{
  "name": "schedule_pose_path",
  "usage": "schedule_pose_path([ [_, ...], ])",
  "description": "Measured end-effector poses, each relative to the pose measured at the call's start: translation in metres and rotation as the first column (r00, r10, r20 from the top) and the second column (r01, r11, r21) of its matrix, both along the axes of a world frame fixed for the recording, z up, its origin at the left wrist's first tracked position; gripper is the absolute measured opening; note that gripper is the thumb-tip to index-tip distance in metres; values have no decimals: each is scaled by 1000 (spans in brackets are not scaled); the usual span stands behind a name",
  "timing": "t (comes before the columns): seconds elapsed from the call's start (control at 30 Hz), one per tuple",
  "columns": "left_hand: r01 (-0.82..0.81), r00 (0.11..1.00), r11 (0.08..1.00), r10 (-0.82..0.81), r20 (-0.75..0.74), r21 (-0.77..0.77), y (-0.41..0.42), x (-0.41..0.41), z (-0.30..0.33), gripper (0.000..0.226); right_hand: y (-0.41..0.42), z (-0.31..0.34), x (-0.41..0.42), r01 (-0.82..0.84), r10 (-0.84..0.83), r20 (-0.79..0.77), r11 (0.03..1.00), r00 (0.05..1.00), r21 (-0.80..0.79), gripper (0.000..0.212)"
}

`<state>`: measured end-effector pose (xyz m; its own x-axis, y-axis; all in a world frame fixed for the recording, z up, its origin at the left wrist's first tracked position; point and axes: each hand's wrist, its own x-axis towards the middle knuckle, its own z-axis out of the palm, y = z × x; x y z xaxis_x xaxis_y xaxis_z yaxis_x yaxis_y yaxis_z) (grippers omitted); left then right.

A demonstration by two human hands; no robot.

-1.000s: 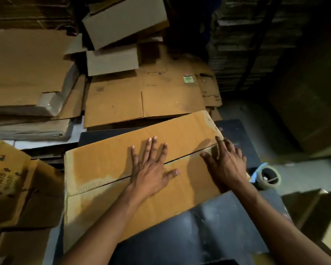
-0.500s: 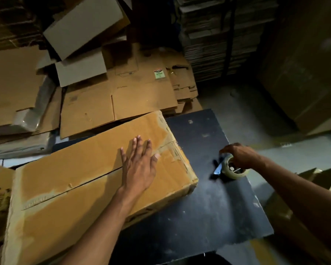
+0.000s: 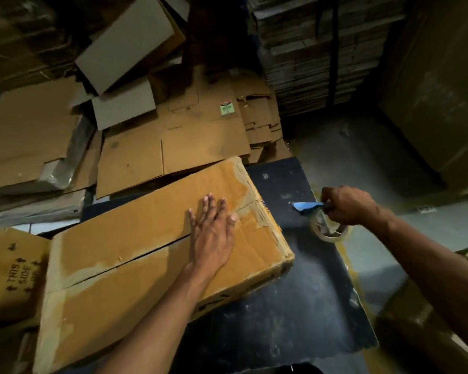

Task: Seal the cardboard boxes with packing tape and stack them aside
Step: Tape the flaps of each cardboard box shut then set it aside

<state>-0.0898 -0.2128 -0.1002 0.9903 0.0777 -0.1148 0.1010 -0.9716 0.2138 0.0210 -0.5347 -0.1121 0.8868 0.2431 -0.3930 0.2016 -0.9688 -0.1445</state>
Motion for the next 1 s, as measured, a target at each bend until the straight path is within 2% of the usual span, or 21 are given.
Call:
schedule_pose_path([
  [0.07,13,1000,1000,-13,-17,-14,-15,2,-2,81,-4,43,8,93,-102,81,990,991,107,21],
  [0.13,47,998,999,-47,-32,-20,-23,3,-5,94,4,86,11,95,-135,159,967,978,237,28],
  [0.17,68,997,998,-68,-26,-13,-25,3,-4,94,13,107,8,68,-128,179,949,975,308,33],
  [0.23,116,993,993,-116,-33,9,-22,4,3,78,41,138,-1,0,-94,200,905,975,425,44],
  [0.3,174,978,985,-171,-120,15,-7,1,11,75,78,156,-11,-67,-45,211,867,976,493,51],
  [0.4,182,967,982,-169,-191,55,42,-26,17,95,137,163,-26,-82,-1,155,843,988,532,61],
  [0.5,59,984,992,-39,-177,108,120,-78,15,110,194,155,-43,-58,32,54,798,998,600,66],
  [0.6,-86,972,981,120,-200,172,197,-122,17,110,238,133,-55,-46,65,-1,724,998,688,64],
  [0.7,-67,964,984,107,-244,165,225,-135,16,108,269,121,-63,17,81,-98,678,992,735,60],
  [0.8,-85,976,988,108,-189,128,223,-134,13,103,290,118,-70,31,111,-135,650,985,759,60],
  [0.87,-179,981,984,178,-79,-4,220,-132,18,100,297,118,-73,-10,136,-102,644,986,765,60],
  [0.9,-236,972,959,234,-28,-158,217,-130,28,100,300,119,-75,-34,150,-83,649,985,760,60],
  [0.93,-289,950,885,312,3,-366,212,-128,39,102,303,121,-77,-59,161,-65,662,985,748,61],
  [0.97,-329,915,747,404,0,-578,207,-127,52,102,306,122,-79,-89,176,-44,680,983,728,64],
  [1.0,-338,876,568,481,-30,-750,201,-127,64,99,309,123,-81,-127,193,-17,706,981,697,67],
])
